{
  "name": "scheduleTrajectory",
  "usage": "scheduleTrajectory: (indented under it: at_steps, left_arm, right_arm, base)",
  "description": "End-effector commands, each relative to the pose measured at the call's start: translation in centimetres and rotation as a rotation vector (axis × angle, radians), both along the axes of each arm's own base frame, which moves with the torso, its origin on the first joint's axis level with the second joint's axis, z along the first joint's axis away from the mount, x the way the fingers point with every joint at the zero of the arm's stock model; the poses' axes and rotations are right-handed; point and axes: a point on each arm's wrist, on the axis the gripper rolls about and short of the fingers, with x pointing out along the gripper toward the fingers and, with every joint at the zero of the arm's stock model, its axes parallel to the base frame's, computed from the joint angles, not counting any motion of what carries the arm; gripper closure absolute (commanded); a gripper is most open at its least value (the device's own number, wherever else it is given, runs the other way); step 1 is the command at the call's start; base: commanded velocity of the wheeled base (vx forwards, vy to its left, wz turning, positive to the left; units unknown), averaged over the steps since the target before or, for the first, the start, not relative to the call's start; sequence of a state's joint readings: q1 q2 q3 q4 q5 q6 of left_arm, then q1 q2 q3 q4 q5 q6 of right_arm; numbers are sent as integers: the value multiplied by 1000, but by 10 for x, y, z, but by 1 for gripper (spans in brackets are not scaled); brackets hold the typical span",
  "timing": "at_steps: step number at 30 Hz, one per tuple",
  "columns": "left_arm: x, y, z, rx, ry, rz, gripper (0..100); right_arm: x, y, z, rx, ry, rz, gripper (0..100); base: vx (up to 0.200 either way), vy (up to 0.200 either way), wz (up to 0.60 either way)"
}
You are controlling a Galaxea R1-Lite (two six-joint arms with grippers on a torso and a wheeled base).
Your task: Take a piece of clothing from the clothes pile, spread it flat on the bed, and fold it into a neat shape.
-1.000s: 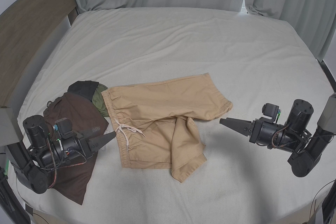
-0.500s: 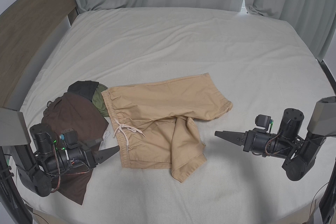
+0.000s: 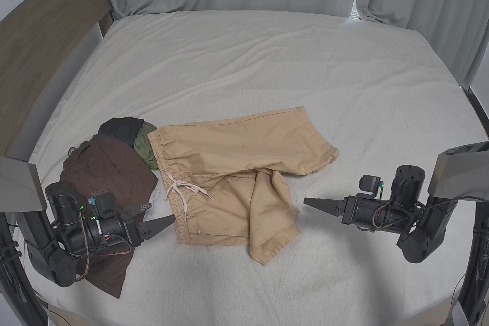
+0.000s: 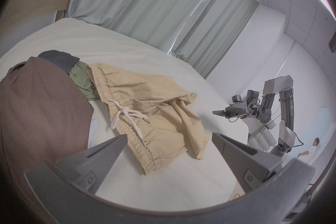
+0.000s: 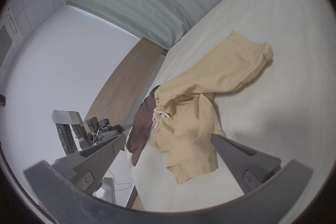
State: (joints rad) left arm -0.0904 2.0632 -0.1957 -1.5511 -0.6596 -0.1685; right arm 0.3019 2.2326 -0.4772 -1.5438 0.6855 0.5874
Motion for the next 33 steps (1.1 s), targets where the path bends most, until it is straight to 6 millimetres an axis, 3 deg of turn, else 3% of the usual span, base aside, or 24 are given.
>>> scheduleTrajectory:
  at_steps: [1,19,33]
  left_arm:
    - [0,0,-2,0,7,0,0]
    - [0,0,-3,2,12,1,0]
    - [1,0,-7,4,25,-1,0]
  right_arm:
    - [5,1,-17,-16,39,-16,0]
    - [19,9,-65,-42,136,-23,0]
    - [27,18,-75,-40,126,-6,0]
  base:
    - [0,0,0]
    - [0,0,0]
    - [0,0,0]
